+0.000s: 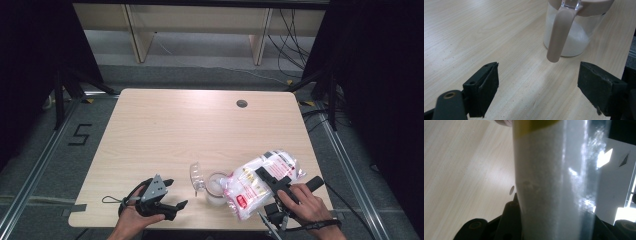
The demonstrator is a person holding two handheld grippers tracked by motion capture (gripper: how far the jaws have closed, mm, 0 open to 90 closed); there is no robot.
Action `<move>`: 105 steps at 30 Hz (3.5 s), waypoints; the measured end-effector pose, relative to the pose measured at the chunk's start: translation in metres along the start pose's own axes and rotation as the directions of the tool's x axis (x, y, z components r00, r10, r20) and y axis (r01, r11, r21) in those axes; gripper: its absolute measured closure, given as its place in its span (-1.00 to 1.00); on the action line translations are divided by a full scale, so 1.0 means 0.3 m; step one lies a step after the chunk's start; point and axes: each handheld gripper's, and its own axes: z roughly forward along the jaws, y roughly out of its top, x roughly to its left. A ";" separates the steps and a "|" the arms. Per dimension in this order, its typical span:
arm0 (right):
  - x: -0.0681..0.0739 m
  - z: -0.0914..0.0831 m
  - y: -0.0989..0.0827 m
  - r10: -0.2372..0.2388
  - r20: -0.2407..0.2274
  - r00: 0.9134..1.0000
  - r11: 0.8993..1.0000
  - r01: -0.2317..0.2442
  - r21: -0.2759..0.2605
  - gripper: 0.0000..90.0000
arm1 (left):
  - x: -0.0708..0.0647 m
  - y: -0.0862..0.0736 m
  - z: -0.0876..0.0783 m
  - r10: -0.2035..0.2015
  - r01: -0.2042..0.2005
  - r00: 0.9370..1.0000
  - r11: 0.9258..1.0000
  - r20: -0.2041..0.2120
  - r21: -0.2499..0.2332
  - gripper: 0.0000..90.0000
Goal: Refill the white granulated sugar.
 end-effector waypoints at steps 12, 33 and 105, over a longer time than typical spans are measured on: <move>0.005 0.005 -0.010 0.073 -0.010 0.997 0.997 -0.073 -0.018 0.67 | -0.002 0.001 -0.001 0.005 -0.005 1.000 1.000 0.006 0.003 -0.62; 0.039 0.046 -0.046 0.326 -0.040 0.945 0.936 -0.328 -0.129 0.71 | -0.005 0.002 -0.001 0.004 -0.004 1.000 1.000 0.013 0.003 -0.62; 0.188 0.257 -0.165 0.939 -0.203 0.277 0.264 -0.960 -0.091 0.80 | -0.003 0.007 -0.012 0.009 -0.009 1.000 1.000 0.003 -0.013 -0.62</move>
